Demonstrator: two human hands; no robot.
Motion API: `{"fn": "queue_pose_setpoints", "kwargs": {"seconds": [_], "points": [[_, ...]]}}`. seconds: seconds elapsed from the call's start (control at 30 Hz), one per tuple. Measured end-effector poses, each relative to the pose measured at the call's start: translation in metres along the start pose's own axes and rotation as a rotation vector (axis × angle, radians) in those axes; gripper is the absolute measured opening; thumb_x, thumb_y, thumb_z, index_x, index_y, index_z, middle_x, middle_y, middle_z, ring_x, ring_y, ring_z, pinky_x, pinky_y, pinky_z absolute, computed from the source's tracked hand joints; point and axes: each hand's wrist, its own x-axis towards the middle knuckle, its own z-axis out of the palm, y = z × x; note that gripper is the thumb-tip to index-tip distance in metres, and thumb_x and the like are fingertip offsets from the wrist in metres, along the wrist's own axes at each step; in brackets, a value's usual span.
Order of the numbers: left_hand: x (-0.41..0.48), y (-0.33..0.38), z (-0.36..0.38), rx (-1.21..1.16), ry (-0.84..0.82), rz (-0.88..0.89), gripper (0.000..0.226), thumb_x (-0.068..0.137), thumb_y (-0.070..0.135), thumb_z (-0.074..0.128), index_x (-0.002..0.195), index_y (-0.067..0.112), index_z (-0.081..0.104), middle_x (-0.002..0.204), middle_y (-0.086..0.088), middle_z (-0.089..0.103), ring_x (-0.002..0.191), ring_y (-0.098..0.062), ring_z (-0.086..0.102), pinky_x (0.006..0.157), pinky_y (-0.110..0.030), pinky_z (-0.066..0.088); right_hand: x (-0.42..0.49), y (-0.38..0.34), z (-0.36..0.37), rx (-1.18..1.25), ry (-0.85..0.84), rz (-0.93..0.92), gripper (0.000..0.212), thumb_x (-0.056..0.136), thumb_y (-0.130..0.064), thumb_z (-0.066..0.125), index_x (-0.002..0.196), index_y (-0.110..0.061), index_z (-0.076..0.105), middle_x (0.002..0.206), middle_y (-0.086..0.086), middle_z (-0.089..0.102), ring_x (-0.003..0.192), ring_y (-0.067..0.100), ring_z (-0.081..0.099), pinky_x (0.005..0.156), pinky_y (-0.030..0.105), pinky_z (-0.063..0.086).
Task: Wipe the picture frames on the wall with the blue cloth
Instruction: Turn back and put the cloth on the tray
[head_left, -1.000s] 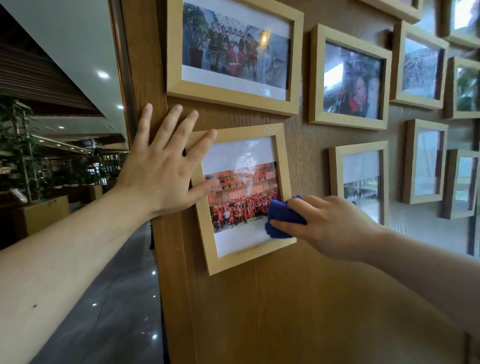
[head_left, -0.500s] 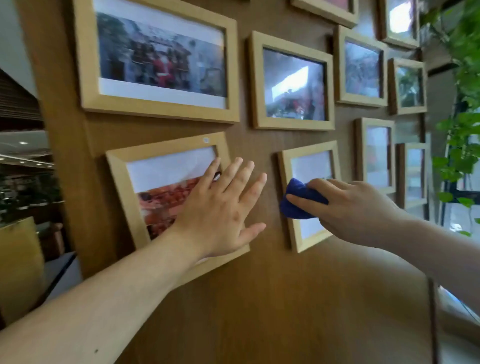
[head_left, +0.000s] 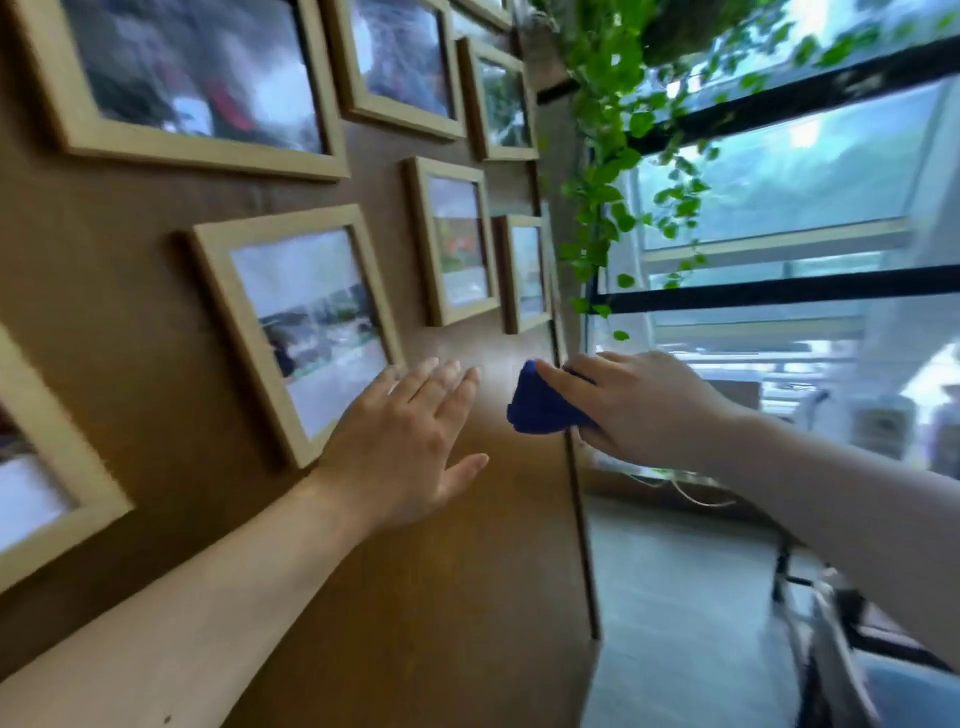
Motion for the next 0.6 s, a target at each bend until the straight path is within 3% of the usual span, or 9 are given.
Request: {"fn": "queue_pose_setpoints", "kwargs": {"seconds": [0.1, 0.3, 0.43, 0.53, 0.6], "points": [[0.01, 0.018, 0.008, -0.066, 0.049, 0.09, 0.075, 0.09, 0.061, 0.036, 0.144, 0.009, 0.033, 0.145, -0.015, 0.049, 0.133, -0.032, 0.045, 0.109, -0.051, 0.039, -0.028, -0.008, -0.011, -0.057, -0.067, 0.073, 0.062, 0.075, -0.029, 0.065, 0.132, -0.011, 0.047, 0.097, 0.006, 0.065, 0.072, 0.026, 0.062, 0.045, 0.026, 0.032], [0.017, 0.055, 0.009, -0.236, 0.16, 0.269, 0.074, 0.084, 0.059, 0.042, 0.136, 0.006, 0.044, 0.131, -0.018, 0.059, 0.12, -0.034, 0.054, 0.102, -0.049, 0.045, -0.087, -0.036, -0.043, -0.105, -0.256, 0.255, 0.063, 0.074, -0.031, 0.062, 0.134, -0.014, 0.047, 0.102, 0.006, 0.065, 0.077, 0.03, 0.064, 0.045, 0.028, 0.04], [0.013, 0.09, 0.009, -0.314, 0.191, 0.398, 0.076, 0.087, 0.06, 0.041, 0.14, 0.007, 0.04, 0.138, -0.016, 0.054, 0.126, -0.033, 0.049, 0.106, -0.049, 0.041, -0.13, -0.055, -0.072, -0.126, -0.374, 0.387, 0.063, 0.083, -0.039, 0.042, 0.141, -0.016, 0.037, 0.114, 0.007, 0.06, 0.088, 0.032, 0.063, 0.051, 0.038, 0.051], [0.009, 0.119, 0.004, -0.367, 0.197, 0.459, 0.075, 0.087, 0.061, 0.044, 0.141, 0.008, 0.04, 0.141, -0.016, 0.052, 0.129, -0.033, 0.048, 0.106, -0.051, 0.042, -0.162, -0.069, -0.094, -0.15, -0.438, 0.451, 0.063, 0.081, -0.031, 0.058, 0.139, -0.012, 0.04, 0.109, 0.009, 0.061, 0.091, 0.032, 0.061, 0.051, 0.041, 0.052], [0.01, 0.14, -0.007, -0.395, 0.21, 0.512, 0.075, 0.088, 0.06, 0.042, 0.14, 0.006, 0.042, 0.139, -0.017, 0.054, 0.128, -0.034, 0.05, 0.104, -0.051, 0.043, -0.186, -0.075, -0.109, -0.154, -0.461, 0.511, 0.06, 0.083, -0.029, 0.054, 0.138, -0.013, 0.04, 0.109, 0.009, 0.06, 0.09, 0.032, 0.061, 0.053, 0.042, 0.052]]}}
